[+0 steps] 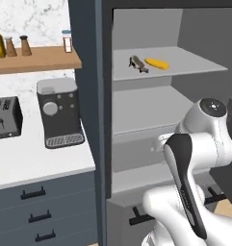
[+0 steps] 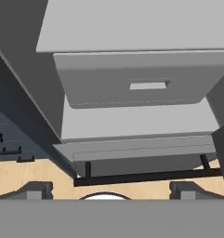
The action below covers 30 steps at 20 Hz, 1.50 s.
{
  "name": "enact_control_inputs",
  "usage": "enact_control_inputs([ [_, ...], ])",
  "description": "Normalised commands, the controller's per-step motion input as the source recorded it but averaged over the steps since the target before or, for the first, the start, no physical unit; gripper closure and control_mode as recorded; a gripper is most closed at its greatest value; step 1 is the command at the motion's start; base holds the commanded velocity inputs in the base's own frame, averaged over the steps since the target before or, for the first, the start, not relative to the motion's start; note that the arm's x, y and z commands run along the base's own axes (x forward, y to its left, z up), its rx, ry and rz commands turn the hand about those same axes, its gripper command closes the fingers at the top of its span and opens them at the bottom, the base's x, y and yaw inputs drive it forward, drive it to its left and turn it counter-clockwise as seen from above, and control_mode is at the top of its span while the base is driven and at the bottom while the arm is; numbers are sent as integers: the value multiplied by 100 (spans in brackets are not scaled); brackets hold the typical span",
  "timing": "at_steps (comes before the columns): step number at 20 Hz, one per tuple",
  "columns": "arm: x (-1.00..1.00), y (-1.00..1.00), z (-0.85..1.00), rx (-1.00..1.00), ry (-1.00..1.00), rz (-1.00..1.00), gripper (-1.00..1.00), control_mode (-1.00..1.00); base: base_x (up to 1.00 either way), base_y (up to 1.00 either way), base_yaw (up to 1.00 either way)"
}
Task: Place one corn and one fish in each tupperware on the nearby counter, to pack two identical lunches.
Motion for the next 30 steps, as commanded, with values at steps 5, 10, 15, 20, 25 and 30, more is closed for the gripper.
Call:
enact_control_inputs([
  [5, 0, 0, 0, 0, 0, 0, -100, 100, 61, -9, -6],
  [10, 0, 0, 0, 0, 0, 0, -100, 100, 51, -15, 0],
  [15, 0, 0, 0, 0, 0, 0, -100, 100, 38, -27, 0],
  [20, 0, 0, 0, 0, 0, 0, -100, 100, 6, -47, -2],
  [25, 0, 0, 0, 0, 0, 0, -100, 100, 5, -32, -2],
  [30, 0, 0, 0, 0, 0, 0, -100, 100, 0, 0, 0],
])
